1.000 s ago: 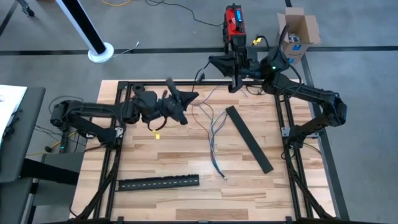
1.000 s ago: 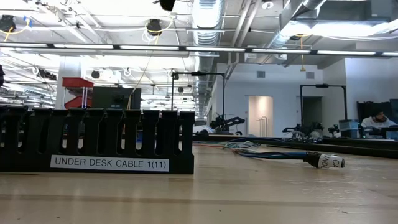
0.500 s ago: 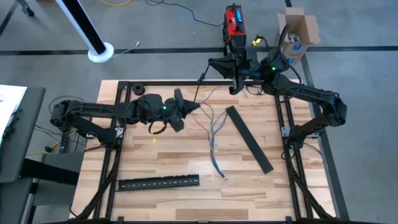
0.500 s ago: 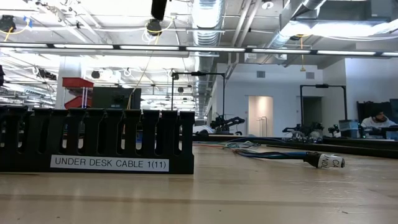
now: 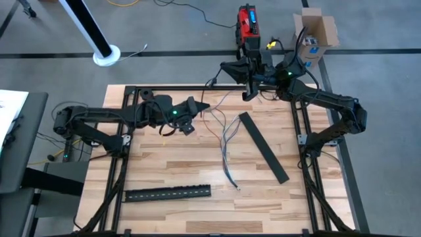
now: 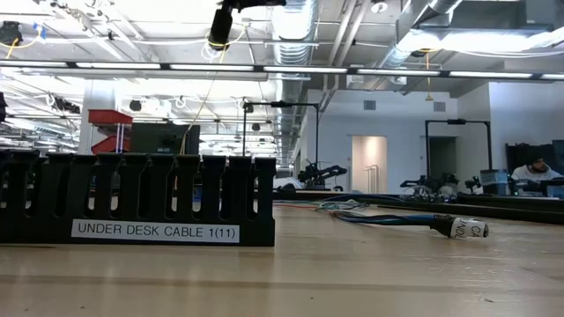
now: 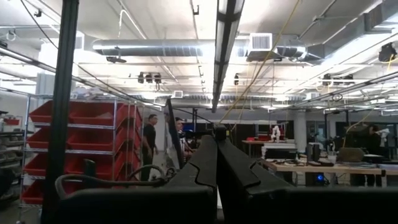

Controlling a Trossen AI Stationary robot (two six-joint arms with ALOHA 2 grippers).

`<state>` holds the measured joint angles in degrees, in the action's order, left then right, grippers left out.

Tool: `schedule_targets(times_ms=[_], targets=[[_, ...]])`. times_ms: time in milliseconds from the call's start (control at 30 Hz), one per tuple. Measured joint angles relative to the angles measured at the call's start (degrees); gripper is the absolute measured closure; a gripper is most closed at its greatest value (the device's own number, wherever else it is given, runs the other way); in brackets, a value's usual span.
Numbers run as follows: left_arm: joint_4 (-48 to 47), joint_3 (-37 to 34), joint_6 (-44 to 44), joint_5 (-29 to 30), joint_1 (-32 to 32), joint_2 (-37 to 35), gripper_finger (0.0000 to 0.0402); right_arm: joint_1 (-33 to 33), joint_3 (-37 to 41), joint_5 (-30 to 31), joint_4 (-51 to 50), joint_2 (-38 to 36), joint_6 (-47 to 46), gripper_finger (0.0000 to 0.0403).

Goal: Ziptie cables
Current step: Wrap the cable wires with the black zip tie

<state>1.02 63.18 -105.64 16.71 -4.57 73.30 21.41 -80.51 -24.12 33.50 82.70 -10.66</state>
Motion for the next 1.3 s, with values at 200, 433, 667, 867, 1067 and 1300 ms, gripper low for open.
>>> schedule_targets(times_ms=[200, 433, 667, 867, 1067, 1300], targets=[[-0.02, 0.00, -3.65, -3.38, -2.28, -0.20, 0.0401, 0.00, 0.00, 0.07, -0.04, 0.00, 0.15, 0.0403], [-0.07, 0.00, -11.43, -4.18, -2.43, -0.20, 0.0401, 0.00, 0.00, 0.20, -0.08, 0.00, 0.13, 0.0403], [-0.23, 0.00, -16.43, -1.44, -3.61, -1.69, 0.0401, 0.00, 0.00, 0.20, -0.29, 0.00, 0.45, 0.0403], [-0.23, 0.00, -19.79, 0.01, -5.40, -5.24, 0.0401, 0.00, 0.01, 0.23, -0.33, 0.00, 0.63, 0.0403], [-0.94, 0.00, -15.99, -3.69, -5.35, -6.23, 0.0401, 0.07, 0.01, 0.44, -0.30, 0.00, 2.05, 0.0403], [-5.38, -0.02, -5.12, -1.58, -4.17, -6.59, 0.0402, 0.04, 0.00, 1.77, -0.48, 0.00, 2.12, 0.0403]])
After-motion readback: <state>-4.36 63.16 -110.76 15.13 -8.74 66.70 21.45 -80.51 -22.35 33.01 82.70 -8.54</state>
